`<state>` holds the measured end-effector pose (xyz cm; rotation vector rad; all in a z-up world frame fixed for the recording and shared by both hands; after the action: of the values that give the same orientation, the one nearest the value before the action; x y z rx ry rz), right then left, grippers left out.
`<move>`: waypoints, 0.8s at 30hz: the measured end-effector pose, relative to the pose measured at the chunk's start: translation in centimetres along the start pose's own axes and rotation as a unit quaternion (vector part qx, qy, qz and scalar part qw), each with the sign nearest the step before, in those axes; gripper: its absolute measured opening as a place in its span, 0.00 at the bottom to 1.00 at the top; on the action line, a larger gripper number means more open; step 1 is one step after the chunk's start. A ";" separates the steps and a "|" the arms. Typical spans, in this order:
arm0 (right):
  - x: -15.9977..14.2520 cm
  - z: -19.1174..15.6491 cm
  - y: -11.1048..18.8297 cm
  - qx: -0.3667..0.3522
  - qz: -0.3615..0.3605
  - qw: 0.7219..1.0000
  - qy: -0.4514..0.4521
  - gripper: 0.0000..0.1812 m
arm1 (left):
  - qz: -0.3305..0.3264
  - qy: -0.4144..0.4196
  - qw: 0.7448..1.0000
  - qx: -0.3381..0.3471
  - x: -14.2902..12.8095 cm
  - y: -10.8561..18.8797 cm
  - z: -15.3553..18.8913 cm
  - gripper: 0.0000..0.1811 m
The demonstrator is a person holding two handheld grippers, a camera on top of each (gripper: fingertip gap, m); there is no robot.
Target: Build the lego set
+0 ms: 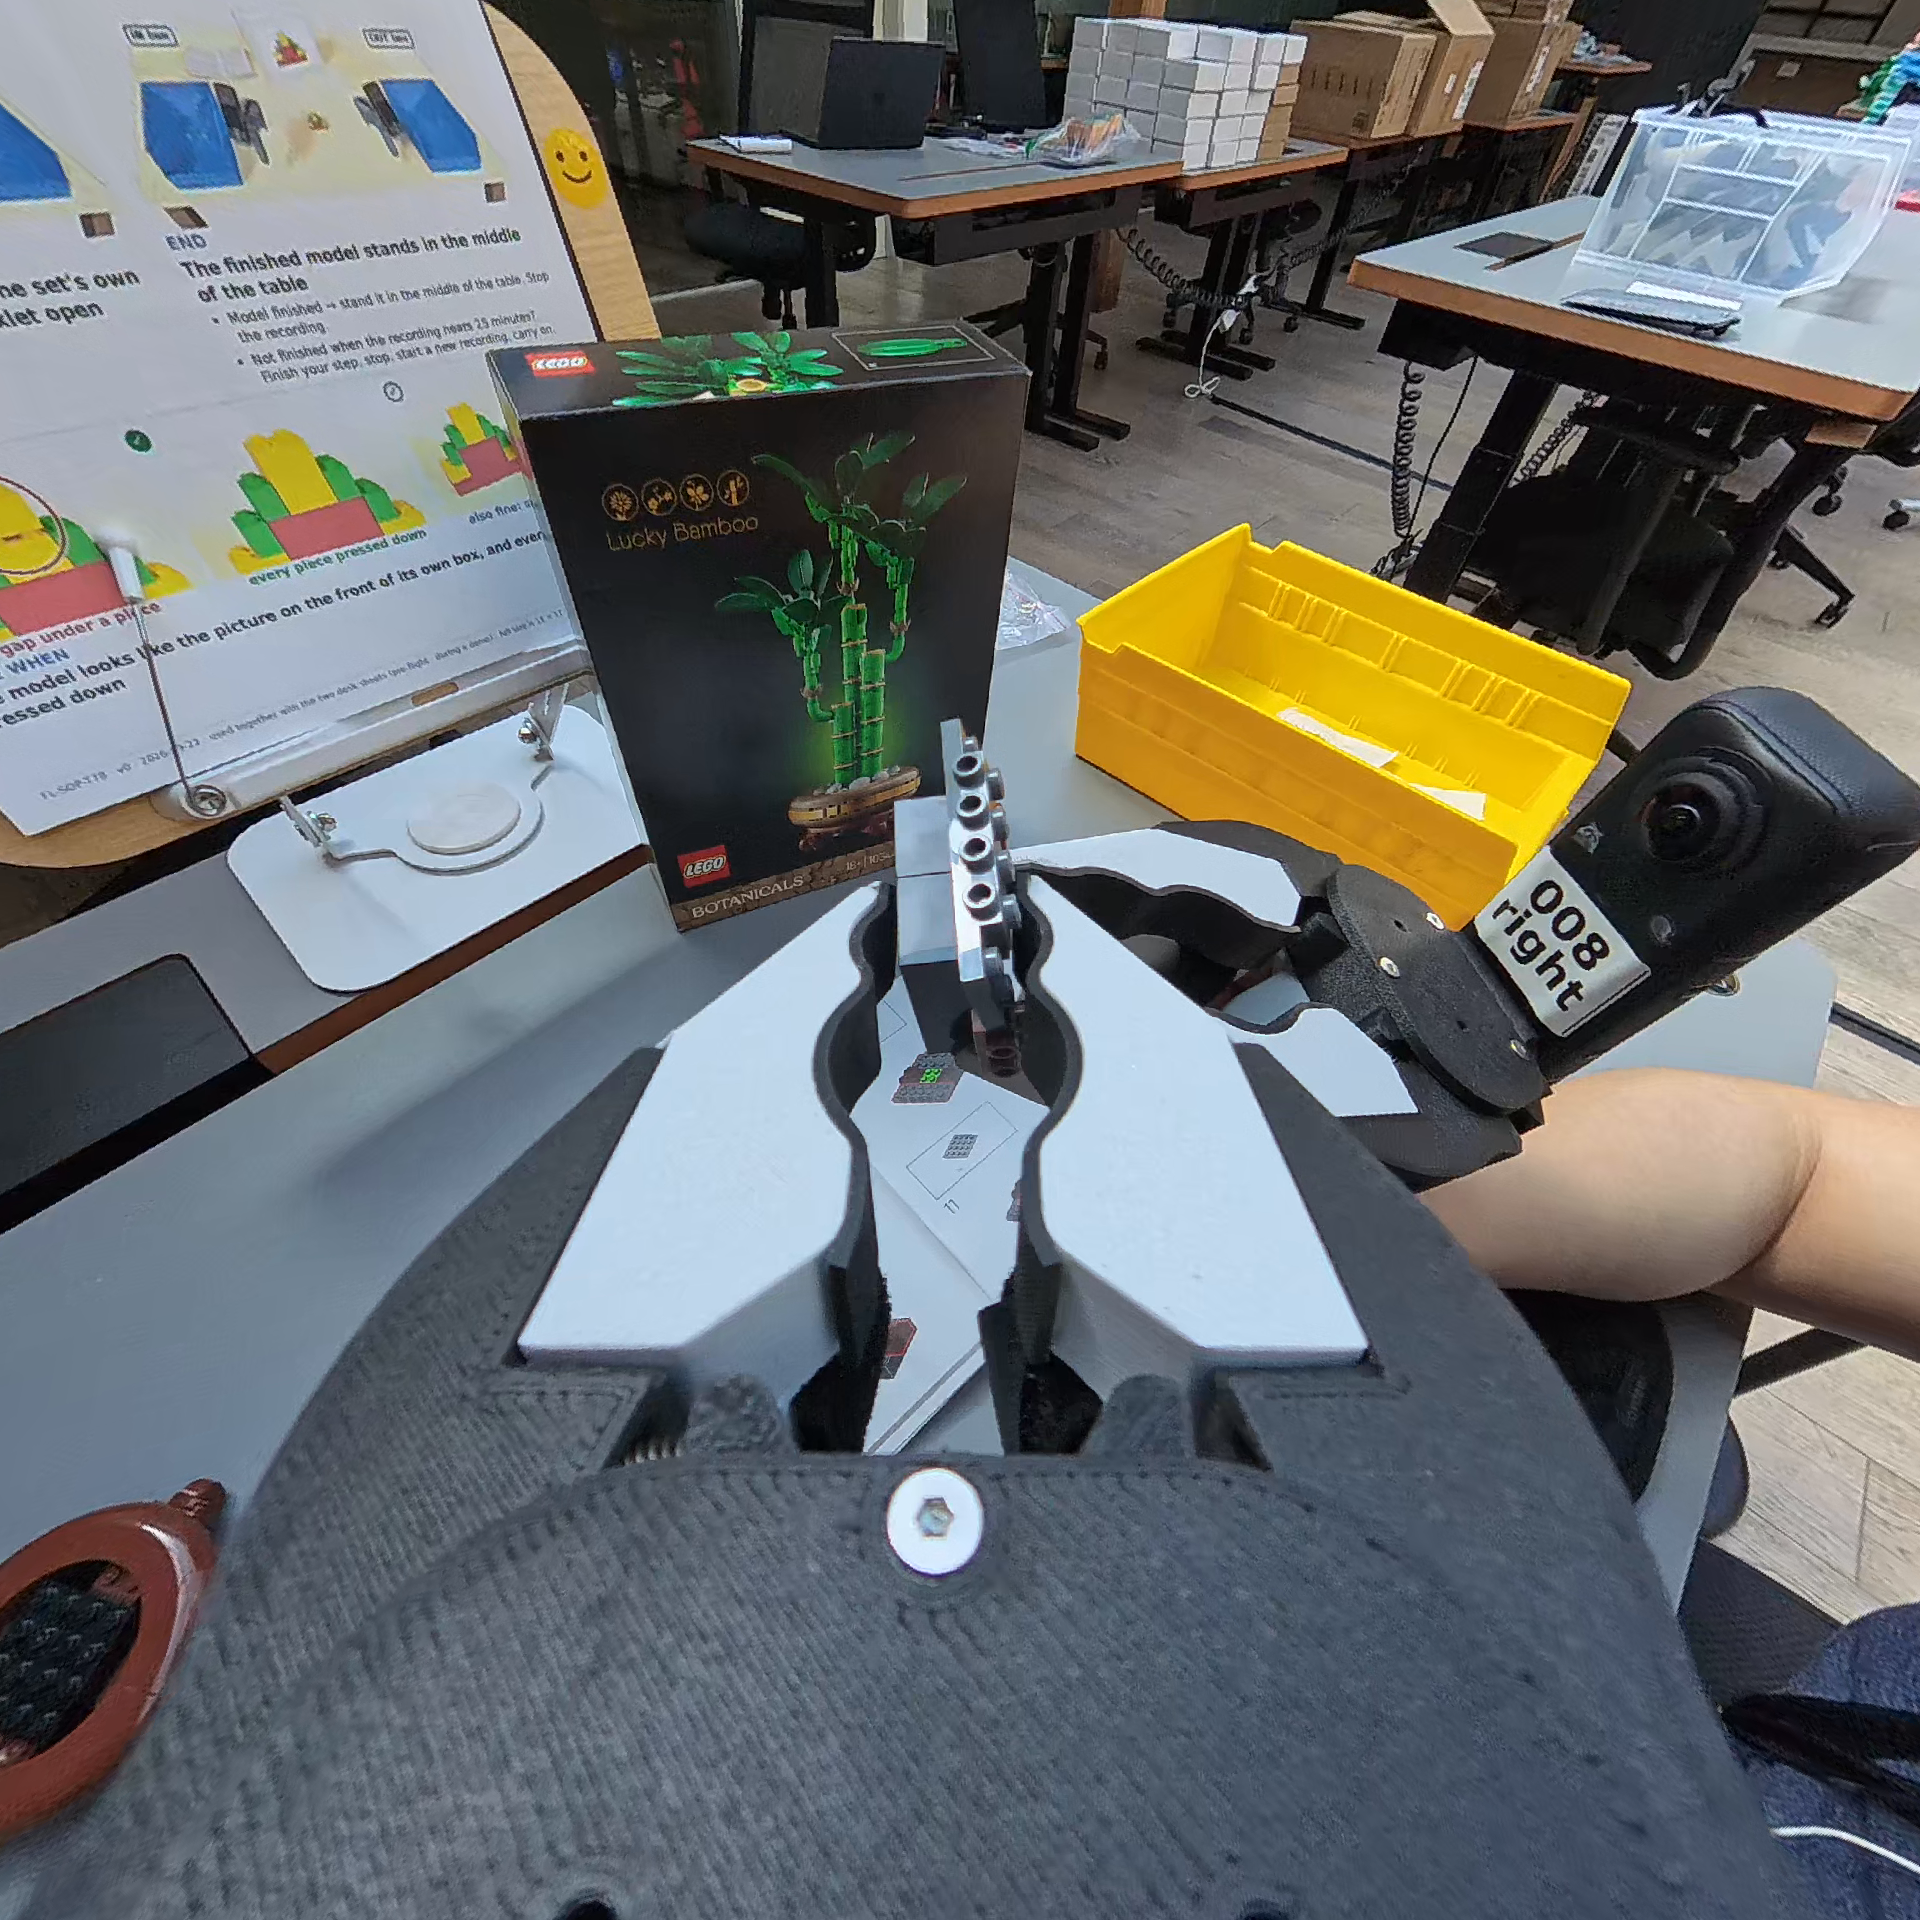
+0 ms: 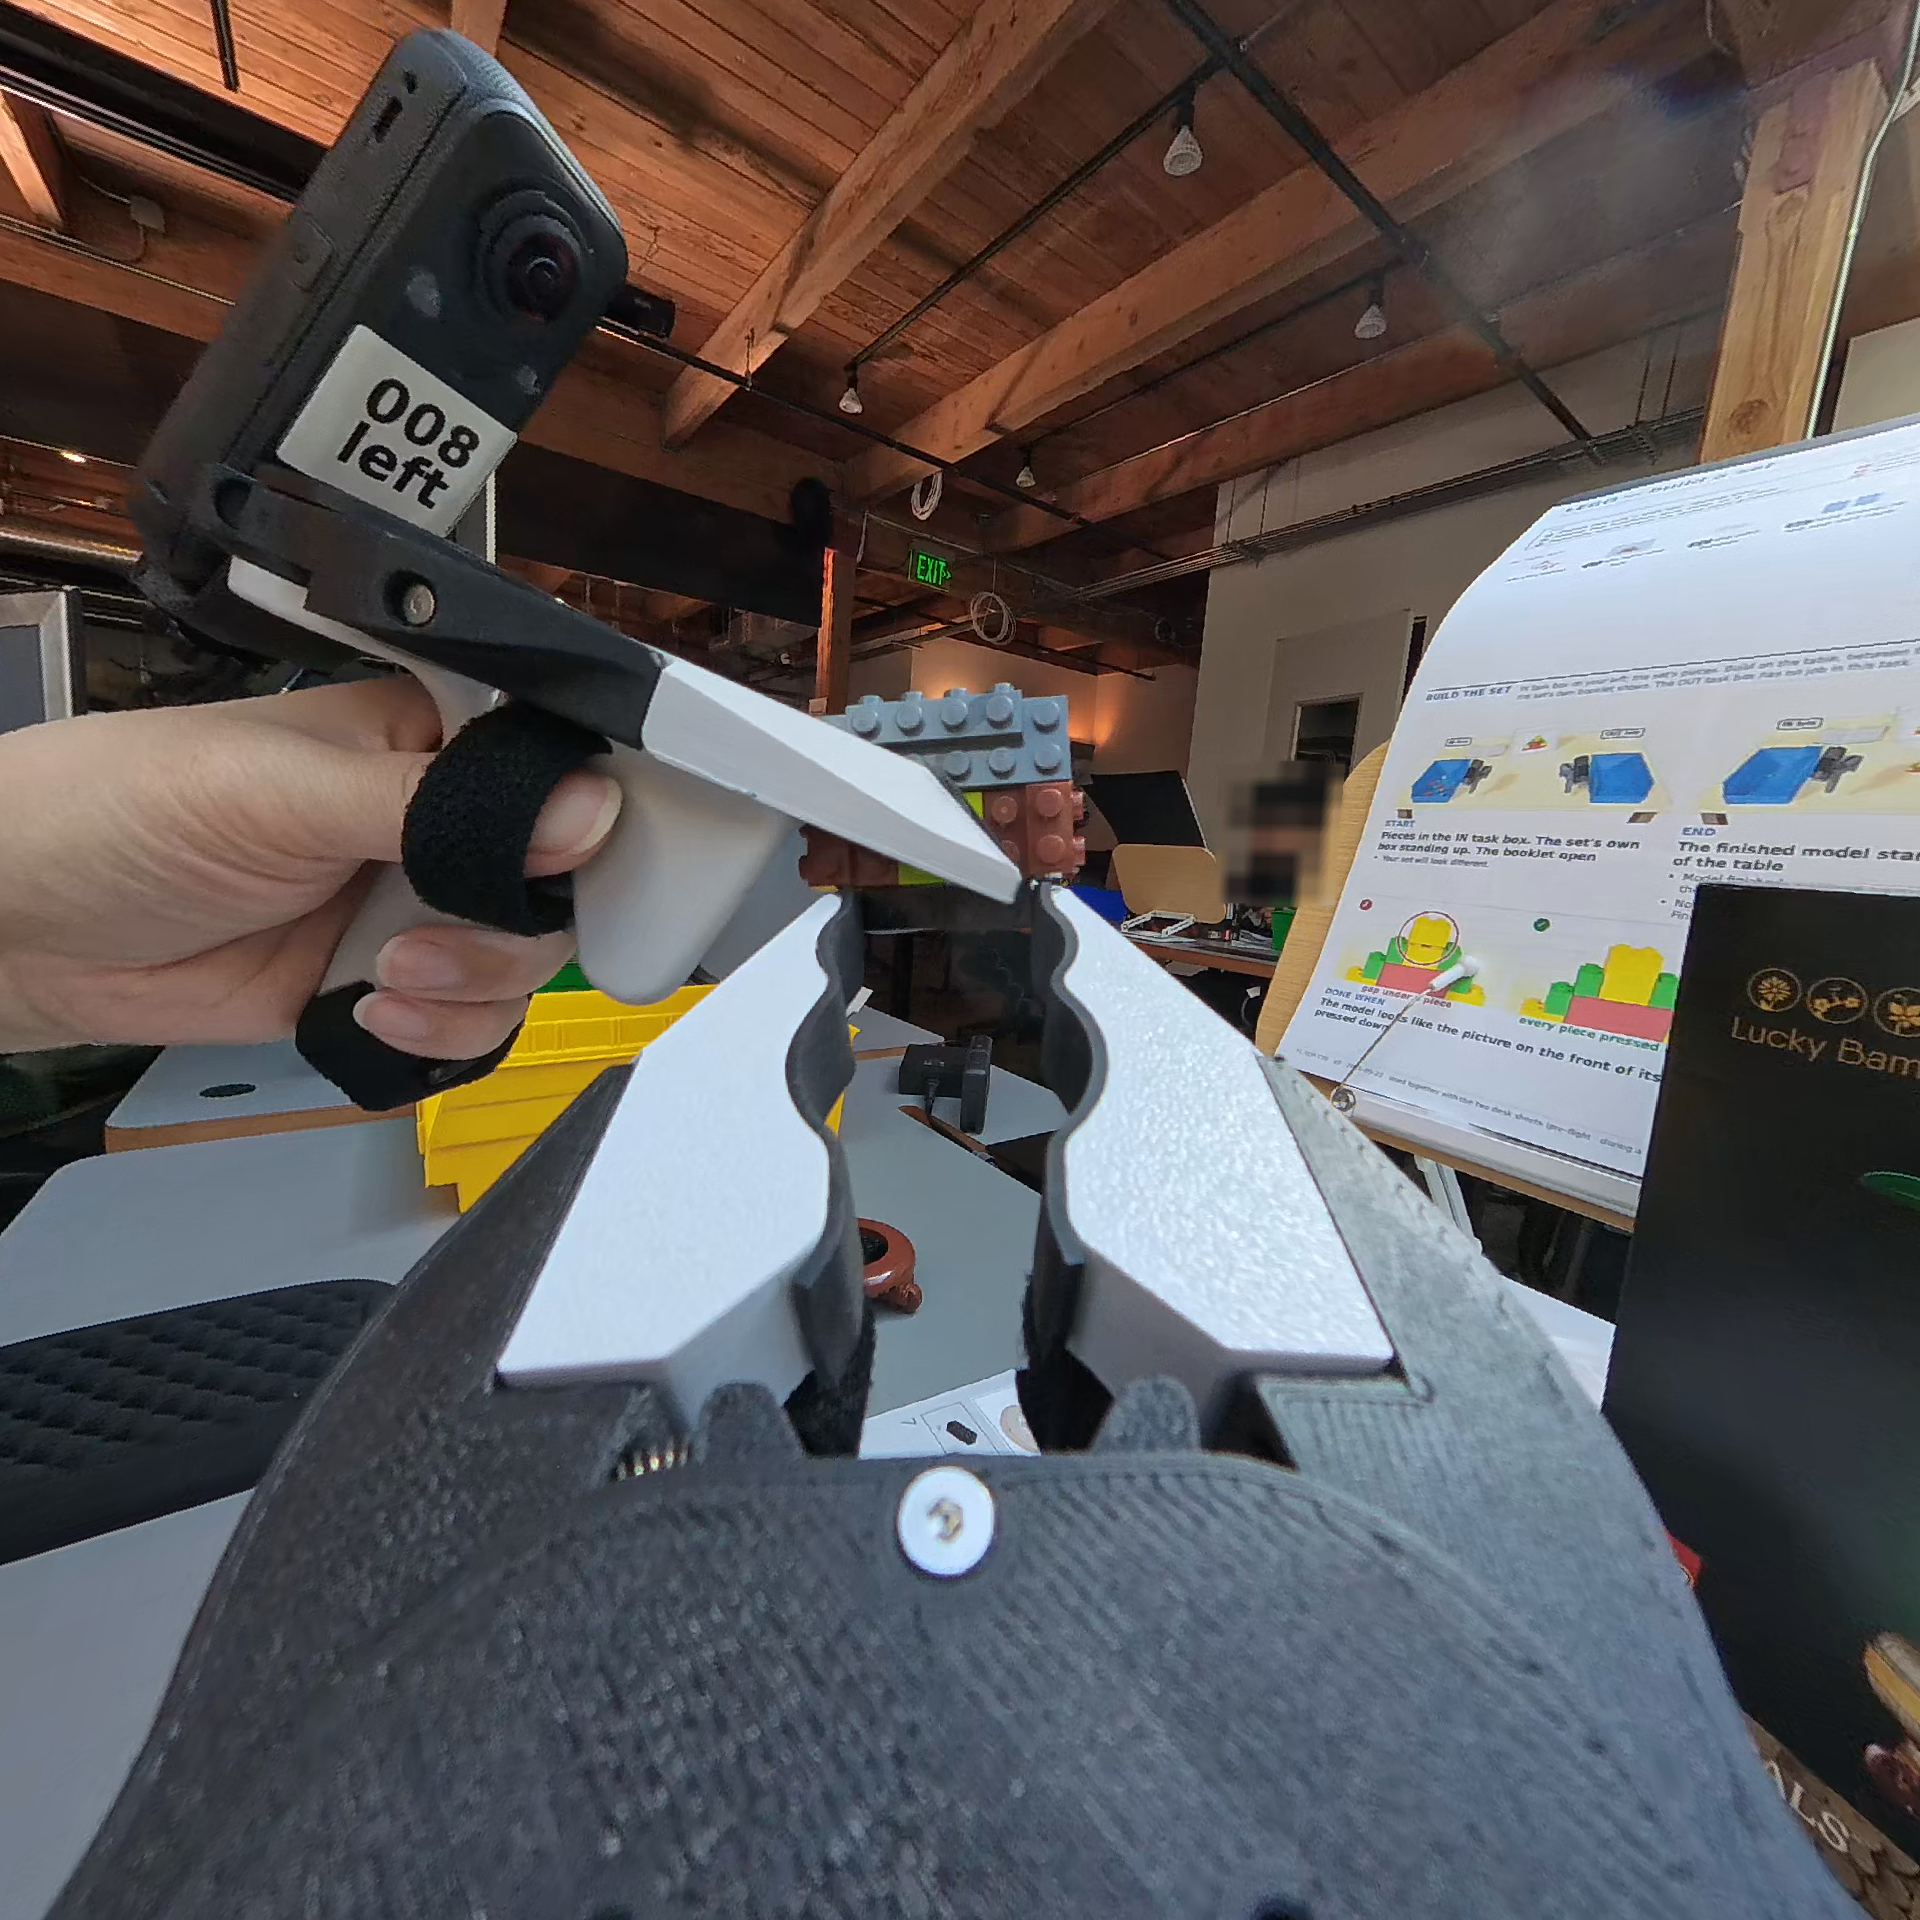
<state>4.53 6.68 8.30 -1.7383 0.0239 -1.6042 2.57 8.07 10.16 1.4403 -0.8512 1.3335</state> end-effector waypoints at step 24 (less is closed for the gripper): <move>-0.2 0.3 0.0 -0.005 -0.001 1.000 -0.009 0.17 | 0.076 0.045 0.996 -0.003 0.5 0.7 0.1 0.10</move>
<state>4.79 6.91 8.18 -1.7620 0.0221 -1.5918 1.98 7.85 10.81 1.3213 -0.9187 1.4978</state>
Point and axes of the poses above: each gripper's, where its closed fingertips meet, y back along the fingers, x out of its top, z = x × y across the jaws, the point moved 3 cm from there along y, back along the fingers, and after that the axes turned 7 degrees about z, right-handed, at the moved point
